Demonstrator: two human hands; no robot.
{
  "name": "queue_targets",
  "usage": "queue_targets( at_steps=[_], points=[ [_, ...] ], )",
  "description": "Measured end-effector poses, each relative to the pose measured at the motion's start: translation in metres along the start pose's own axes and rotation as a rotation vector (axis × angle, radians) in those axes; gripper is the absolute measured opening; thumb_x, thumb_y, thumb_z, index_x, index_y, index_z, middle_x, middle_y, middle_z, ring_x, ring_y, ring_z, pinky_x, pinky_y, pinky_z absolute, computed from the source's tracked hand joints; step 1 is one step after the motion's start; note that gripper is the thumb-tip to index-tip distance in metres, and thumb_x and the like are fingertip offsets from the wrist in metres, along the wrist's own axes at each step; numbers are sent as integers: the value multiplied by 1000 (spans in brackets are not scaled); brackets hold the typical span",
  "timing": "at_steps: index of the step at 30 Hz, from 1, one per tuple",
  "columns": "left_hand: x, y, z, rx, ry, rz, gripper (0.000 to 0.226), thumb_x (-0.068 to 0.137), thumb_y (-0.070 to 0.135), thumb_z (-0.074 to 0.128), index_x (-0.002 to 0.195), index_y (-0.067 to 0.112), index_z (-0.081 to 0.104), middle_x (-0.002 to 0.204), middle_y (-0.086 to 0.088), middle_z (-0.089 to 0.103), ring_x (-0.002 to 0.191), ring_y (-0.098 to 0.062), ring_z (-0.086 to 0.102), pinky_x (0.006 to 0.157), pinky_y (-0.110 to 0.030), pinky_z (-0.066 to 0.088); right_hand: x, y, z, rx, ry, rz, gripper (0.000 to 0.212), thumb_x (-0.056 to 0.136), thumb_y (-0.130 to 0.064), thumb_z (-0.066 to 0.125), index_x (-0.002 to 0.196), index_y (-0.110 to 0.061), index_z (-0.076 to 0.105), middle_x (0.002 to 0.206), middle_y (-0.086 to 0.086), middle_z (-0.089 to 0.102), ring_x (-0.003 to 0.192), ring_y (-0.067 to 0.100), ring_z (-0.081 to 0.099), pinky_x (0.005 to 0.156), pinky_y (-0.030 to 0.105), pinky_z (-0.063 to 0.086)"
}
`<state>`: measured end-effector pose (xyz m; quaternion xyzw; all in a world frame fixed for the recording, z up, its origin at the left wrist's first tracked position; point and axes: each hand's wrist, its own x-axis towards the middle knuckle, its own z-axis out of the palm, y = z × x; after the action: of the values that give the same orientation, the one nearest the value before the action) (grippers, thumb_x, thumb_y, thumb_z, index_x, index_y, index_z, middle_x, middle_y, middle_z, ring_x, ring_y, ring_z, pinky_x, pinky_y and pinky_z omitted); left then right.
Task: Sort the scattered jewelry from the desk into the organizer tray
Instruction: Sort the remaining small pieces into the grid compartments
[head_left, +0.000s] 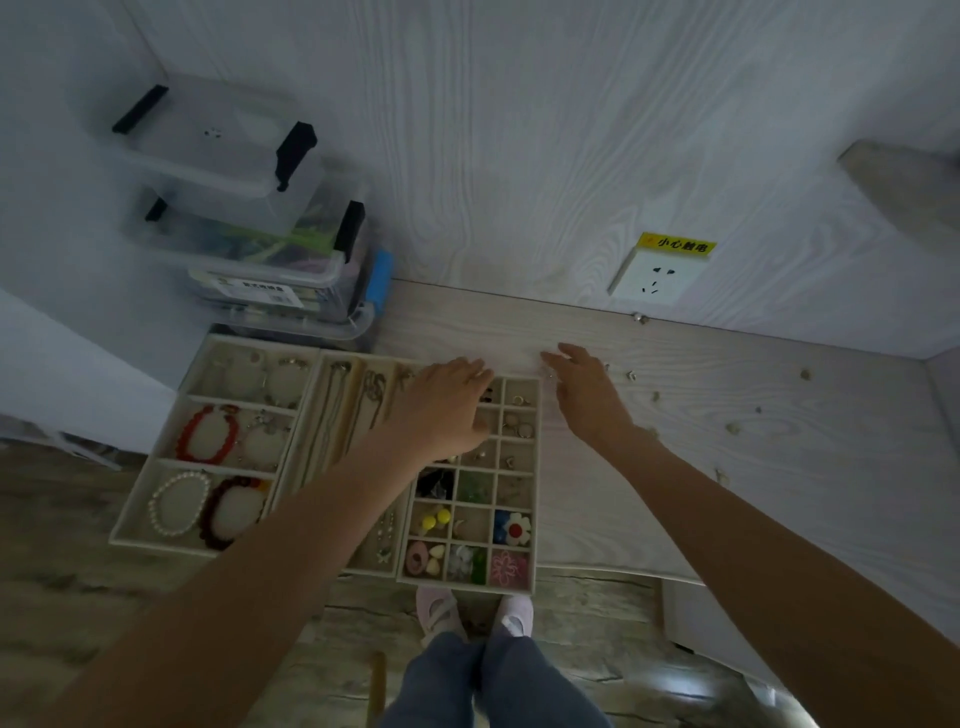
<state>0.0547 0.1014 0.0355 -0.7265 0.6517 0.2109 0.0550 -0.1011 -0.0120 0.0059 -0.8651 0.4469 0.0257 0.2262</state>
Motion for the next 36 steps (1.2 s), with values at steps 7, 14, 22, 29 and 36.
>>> queue_targets(
  at_steps=[7, 14, 22, 29, 36],
  points=[
    [-4, 8, 5, 2, -21, -61, 73, 96, 41, 43, 151, 18, 0, 159, 1, -4, 146, -16, -1, 117, -38, 0, 16, 6, 6, -213, 22, -92, 16, 88, 3, 47, 100, -2, 57, 103, 16, 51, 96, 30, 52, 67, 35, 41],
    [-15, 15, 9, -287, 105, -111, 71, 93, 21, 52, 151, 23, 10, 154, 0, 24, 137, -20, 31, 111, -35, 28, 15, 18, 2, 21, 74, -166, 16, 86, 6, 49, 96, 0, 60, 97, 19, 52, 84, 33, 57, 68, 35, 44],
    [-45, 23, 23, -489, 324, -161, 40, 94, 10, 49, 133, 17, 49, 131, -2, 51, 112, -20, 55, 91, -33, 47, -25, -16, -25, 724, -17, -78, 17, 85, 1, 60, 94, -7, 73, 89, 5, 68, 75, 10, 62, 75, 11, 49],
    [-68, 34, 22, -851, 389, -241, 21, 91, 14, 58, 110, 8, 66, 100, -4, 70, 88, -11, 67, 84, -26, 53, -68, -42, -9, 1182, -350, 106, 14, 83, 12, 58, 88, 2, 66, 80, 15, 65, 78, 27, 64, 84, 33, 55],
    [-86, 34, 26, -925, 372, -340, 14, 77, 7, 74, 89, 10, 68, 76, -1, 69, 71, -10, 68, 71, -27, 56, -85, -55, 5, 1095, -373, 91, 17, 81, 14, 60, 79, -2, 65, 79, 15, 65, 70, 17, 69, 70, 23, 58]
  ],
)
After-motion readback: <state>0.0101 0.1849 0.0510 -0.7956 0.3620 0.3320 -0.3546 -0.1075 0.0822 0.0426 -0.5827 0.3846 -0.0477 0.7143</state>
